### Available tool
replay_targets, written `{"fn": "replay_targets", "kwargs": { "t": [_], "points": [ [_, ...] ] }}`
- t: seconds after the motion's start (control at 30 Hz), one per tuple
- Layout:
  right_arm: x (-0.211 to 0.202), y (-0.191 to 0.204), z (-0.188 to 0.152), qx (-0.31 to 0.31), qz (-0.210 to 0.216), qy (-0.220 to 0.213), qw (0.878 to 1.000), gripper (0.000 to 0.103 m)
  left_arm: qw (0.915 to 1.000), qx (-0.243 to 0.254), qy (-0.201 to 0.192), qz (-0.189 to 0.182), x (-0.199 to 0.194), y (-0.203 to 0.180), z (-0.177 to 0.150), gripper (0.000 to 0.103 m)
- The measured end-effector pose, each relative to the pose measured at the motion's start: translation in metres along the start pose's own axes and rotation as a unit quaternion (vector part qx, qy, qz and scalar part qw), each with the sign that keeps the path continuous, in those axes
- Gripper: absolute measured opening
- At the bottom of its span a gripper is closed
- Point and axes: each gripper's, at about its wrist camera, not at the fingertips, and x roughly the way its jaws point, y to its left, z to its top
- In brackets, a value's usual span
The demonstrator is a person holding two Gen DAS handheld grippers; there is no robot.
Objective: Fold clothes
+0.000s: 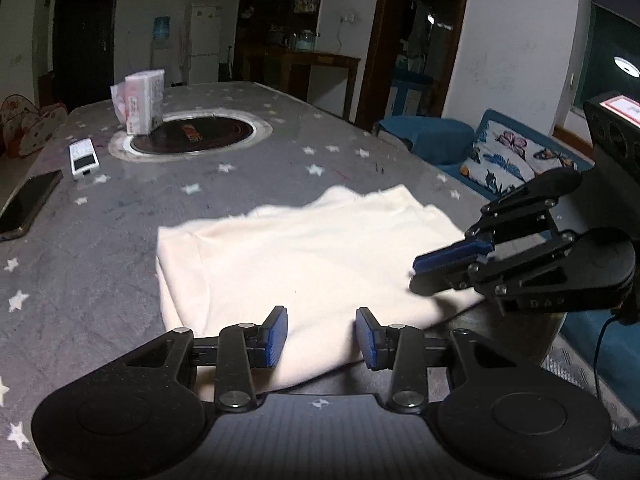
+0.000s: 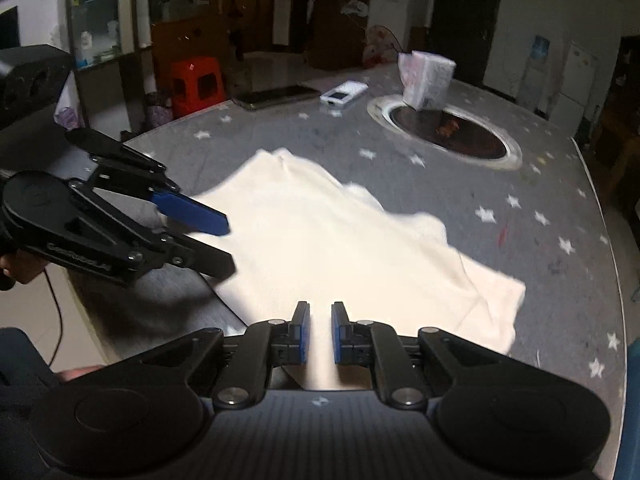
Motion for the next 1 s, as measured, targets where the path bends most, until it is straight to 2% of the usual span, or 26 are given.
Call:
{"fn": "replay_targets", "kwargs": {
  "t": [0.13,0.23,0.43,0.63,0.8,1.0],
  "points": [
    [0.005,0.013,0.005,-0.015,0.021,-0.008,1.0,0.01,0.9999,-0.007,-0.006,0.01,-0.004,0.005,0.002,0.041],
    [0.017,0.022,0.005,-0.025,0.031,-0.003,0.999,0.01,0.9995,-0.023,0.013,0.018,0.003,0.014,-0.005,0.041],
    [0.018,0.019,0.008,-0.019,0.04,0.003,0.999,0.012,0.9994,-0.03,0.014,0.012,0.001,0.019,-0.003,0.041],
    [0.023,-0.01,0.022,0.027,0.014,-0.009,0.999,0.012,0.9993,-0.036,0.005,0.01,0.01,0.022,0.008,0.042],
    [0.045,-0.036,0.022,0.068,-0.012,0.019,0.997,0.012,0.9993,-0.028,0.021,0.011,0.02,0.02,0.007,0.042],
    [0.045,-0.057,0.036,0.095,-0.03,-0.006,0.995,0.012,0.9994,-0.032,0.008,-0.006,0.017,0.017,0.014,0.043]
  ]
}}
